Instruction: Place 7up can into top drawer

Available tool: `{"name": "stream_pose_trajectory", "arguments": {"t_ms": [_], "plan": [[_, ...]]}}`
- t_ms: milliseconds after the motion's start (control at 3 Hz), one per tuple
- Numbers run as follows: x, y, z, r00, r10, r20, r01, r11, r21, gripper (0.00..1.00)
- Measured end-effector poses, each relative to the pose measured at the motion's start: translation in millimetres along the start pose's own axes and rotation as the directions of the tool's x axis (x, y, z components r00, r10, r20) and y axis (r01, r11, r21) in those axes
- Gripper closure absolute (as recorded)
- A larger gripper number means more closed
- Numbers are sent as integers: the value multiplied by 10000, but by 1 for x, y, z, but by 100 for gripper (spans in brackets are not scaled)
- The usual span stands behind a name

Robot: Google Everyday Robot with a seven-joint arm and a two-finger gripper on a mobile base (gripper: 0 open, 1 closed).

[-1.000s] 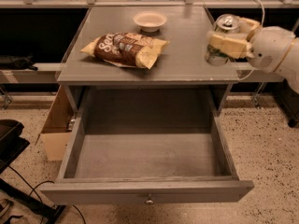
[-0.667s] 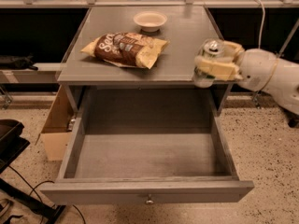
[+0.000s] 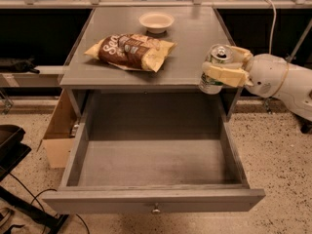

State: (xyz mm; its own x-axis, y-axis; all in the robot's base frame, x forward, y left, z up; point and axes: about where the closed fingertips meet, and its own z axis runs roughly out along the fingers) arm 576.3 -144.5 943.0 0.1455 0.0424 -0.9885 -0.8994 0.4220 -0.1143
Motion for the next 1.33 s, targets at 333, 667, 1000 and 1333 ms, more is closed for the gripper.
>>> {"name": "stream_pose_trajectory", "arguments": {"t_ms": [333,667,1000,1333], "plan": [[22,8,14,9997,235,-121,-238,9993,-279,100],[65,35,36,9956,914,-201,-928,9918,-879,100],[114,72,66,9892,1420,-366,-1463,9729,-1792,100],[152,102,90,9886,1258,-829,-1433,9551,-2594,100]]}}
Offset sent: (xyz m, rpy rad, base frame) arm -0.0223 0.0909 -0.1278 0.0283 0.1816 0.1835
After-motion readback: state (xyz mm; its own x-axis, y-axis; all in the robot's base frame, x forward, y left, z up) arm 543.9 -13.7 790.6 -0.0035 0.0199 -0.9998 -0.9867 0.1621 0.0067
